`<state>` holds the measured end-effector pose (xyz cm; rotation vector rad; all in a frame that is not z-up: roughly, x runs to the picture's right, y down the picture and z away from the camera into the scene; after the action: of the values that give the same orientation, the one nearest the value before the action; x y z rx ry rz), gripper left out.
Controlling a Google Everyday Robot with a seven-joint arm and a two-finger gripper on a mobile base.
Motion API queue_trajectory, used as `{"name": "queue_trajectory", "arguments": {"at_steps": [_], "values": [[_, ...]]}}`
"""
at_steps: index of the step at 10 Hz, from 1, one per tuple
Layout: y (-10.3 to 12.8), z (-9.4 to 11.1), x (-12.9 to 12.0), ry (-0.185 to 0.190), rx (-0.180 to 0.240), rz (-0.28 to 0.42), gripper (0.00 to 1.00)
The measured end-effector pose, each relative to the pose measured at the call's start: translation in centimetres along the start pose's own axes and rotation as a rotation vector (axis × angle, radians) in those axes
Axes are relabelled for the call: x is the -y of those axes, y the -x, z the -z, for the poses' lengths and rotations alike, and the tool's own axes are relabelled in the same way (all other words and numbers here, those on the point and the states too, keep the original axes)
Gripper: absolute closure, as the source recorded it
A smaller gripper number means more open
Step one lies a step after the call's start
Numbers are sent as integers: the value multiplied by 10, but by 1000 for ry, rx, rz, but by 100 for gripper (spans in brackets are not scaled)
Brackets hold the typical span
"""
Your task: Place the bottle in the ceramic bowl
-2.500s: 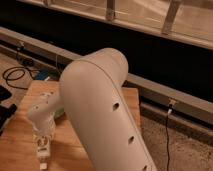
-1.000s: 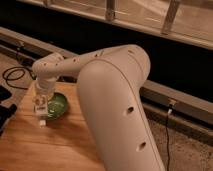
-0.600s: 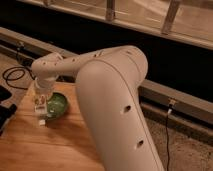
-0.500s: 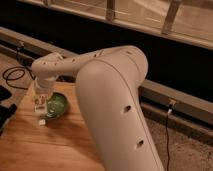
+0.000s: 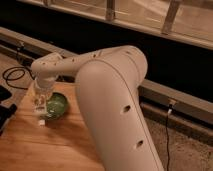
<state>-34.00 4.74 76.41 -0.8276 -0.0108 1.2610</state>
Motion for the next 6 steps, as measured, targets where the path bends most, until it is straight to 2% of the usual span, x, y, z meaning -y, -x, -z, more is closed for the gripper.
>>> {"name": "queue_trajectory", "arguments": {"at_steps": [4, 6], "values": [[0, 0, 1, 0, 0, -1, 99], [0, 0, 1, 0, 0, -1, 83]]}}
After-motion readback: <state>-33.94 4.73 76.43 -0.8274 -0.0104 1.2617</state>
